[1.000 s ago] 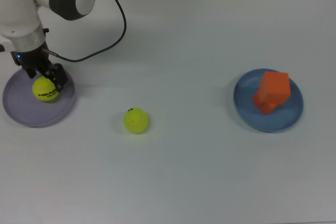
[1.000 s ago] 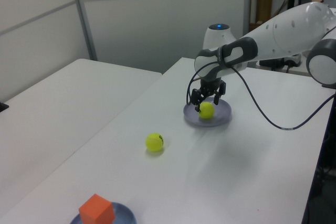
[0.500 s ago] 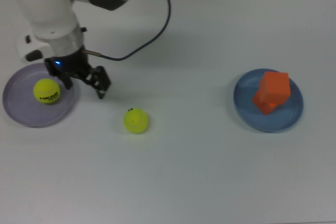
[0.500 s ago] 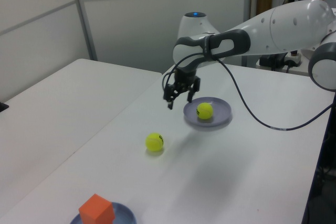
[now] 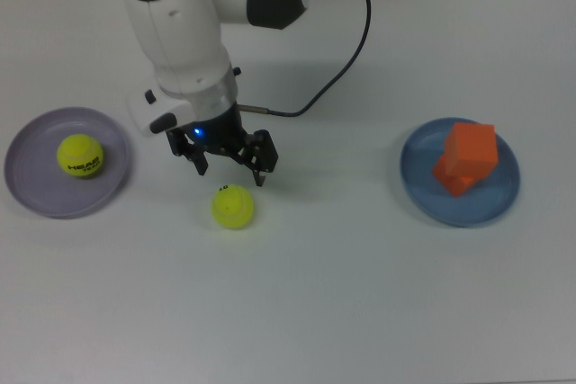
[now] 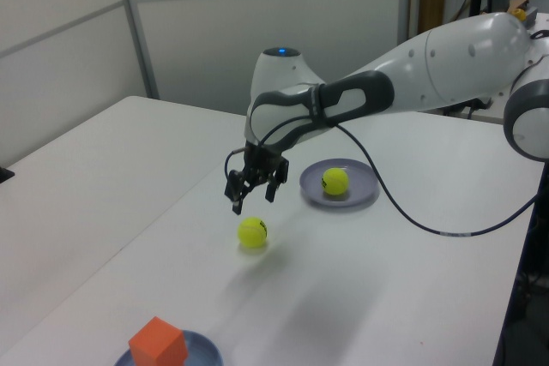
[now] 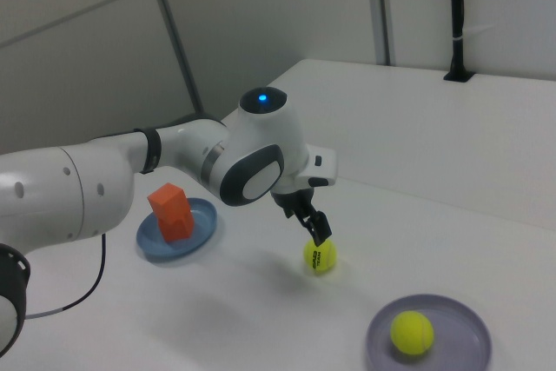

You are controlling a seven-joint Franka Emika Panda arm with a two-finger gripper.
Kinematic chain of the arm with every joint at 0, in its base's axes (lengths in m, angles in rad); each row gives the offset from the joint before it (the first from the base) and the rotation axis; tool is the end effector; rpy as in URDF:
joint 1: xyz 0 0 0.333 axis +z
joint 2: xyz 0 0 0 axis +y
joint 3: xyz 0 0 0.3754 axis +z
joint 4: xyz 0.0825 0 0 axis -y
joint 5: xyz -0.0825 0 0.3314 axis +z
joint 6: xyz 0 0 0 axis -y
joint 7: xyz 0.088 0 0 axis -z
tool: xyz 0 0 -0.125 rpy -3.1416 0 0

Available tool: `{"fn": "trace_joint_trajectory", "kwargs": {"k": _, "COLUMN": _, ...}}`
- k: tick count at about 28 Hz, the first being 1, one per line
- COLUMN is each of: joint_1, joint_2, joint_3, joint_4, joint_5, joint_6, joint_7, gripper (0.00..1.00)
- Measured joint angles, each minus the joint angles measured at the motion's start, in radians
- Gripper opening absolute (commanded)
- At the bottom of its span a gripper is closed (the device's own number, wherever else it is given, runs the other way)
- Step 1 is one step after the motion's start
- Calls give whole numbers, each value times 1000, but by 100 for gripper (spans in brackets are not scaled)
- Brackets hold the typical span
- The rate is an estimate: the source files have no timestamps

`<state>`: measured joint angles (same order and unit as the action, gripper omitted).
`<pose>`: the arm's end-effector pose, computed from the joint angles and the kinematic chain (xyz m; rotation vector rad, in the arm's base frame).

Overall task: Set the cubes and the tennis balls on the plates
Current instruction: 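Move the gripper to the other tennis ball and grasp it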

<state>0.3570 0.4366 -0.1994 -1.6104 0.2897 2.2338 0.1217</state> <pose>0.6609 0.1411 0.4585 -2.9385 0.1378 -0.2556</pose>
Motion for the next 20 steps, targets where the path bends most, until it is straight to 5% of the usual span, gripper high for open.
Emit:
{"fn": "trace_joint_trajectory", "kwargs": {"k": 18, "joint_1": 0, "joint_2": 102, "joint_3": 0, "joint_4": 0, "joint_5": -4, "joint_6": 76, "joint_7": 0, "gripper": 100}}
{"fn": "trace_joint_trajectory", "kwargs": {"k": 20, "joint_1": 0, "joint_2": 117, "joint_3": 0, "joint_4": 0, "joint_5": -4, "joint_6": 94, "joint_7": 0, "gripper": 89}}
